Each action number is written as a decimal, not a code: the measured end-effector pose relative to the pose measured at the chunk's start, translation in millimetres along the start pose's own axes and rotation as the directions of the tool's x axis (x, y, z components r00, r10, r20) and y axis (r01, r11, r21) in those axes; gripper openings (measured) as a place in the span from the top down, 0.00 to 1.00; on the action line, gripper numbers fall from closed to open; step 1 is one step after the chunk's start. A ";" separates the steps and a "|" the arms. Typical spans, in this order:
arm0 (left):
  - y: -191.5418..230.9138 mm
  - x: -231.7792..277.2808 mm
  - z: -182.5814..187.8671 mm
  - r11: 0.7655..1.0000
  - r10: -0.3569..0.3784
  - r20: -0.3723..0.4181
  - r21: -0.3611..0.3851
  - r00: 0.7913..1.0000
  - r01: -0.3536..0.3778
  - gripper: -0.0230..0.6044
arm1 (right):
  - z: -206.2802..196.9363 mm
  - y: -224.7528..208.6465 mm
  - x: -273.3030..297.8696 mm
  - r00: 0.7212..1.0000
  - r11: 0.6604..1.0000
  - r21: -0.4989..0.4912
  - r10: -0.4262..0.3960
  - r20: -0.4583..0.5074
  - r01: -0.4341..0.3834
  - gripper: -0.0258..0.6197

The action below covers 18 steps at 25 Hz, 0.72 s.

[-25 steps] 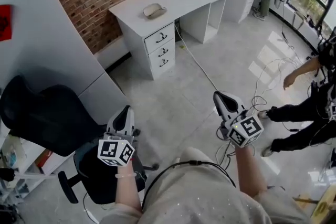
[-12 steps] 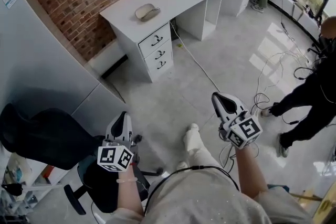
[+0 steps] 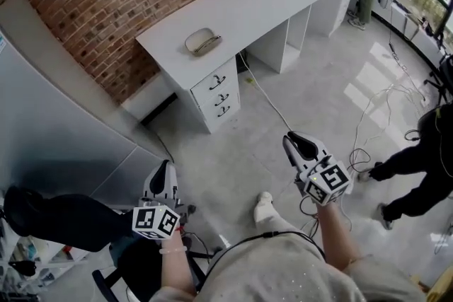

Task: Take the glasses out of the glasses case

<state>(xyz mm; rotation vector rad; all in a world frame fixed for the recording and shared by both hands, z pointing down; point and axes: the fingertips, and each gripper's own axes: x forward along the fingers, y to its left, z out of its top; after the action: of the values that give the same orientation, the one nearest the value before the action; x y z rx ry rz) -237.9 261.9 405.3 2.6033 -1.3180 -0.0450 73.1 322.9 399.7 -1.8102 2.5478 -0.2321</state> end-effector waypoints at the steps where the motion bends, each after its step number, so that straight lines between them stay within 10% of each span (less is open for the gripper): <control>1: 1.7 8.7 -0.4 1.000 0.005 -0.006 0.001 1.000 -0.005 0.95 | 0.9 -6.0 7.9 1.000 1.000 0.000 0.008 -0.004 -0.008 0.86; 18: 13.3 150.0 5.0 0.997 0.077 0.031 -0.006 0.997 -0.077 0.95 | 13.9 -125.8 105.3 0.996 0.996 -0.011 0.086 -0.025 -0.087 0.83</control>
<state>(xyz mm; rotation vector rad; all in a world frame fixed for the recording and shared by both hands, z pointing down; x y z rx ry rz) -159.6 133.5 414.2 2.5555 -1.4255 -0.0770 157.4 181.8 410.0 -1.7060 2.6420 -0.2397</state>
